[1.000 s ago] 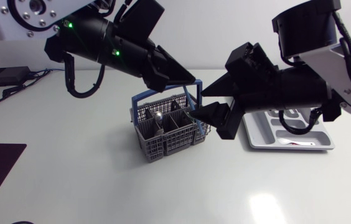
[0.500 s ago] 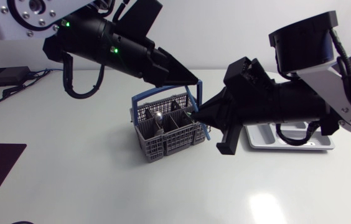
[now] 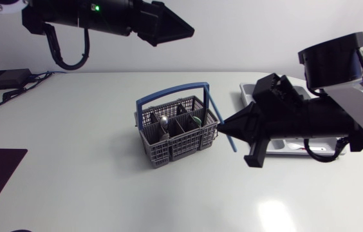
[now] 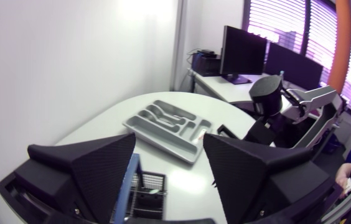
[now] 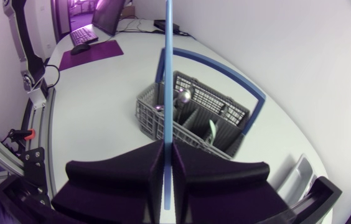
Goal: Unload the cutlery basket into the drawer organizer.
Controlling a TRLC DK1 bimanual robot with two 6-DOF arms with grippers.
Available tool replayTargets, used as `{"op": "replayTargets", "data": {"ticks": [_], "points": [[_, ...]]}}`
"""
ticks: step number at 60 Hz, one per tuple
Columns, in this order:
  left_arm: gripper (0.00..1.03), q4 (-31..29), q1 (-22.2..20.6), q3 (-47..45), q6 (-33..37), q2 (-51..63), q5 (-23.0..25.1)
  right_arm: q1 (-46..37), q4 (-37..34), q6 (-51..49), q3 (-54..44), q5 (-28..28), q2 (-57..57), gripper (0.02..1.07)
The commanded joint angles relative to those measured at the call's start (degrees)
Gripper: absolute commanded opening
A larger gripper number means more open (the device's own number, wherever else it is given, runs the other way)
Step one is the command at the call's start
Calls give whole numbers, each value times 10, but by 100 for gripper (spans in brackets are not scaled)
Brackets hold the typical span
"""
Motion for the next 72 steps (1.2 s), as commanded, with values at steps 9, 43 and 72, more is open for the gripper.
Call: {"op": "replayTargets", "data": {"ticks": [9,43,72], "points": [[87,15,-17,-39,150,-16,-112,-169,6,4,19,-15,71,8],[83,32,-153,-165,530,60,-338,-297,68,179,193,90,401,9],[78,-53,-143,-28,636,204,-339,-297,23,180,259,110,512,68]]}}
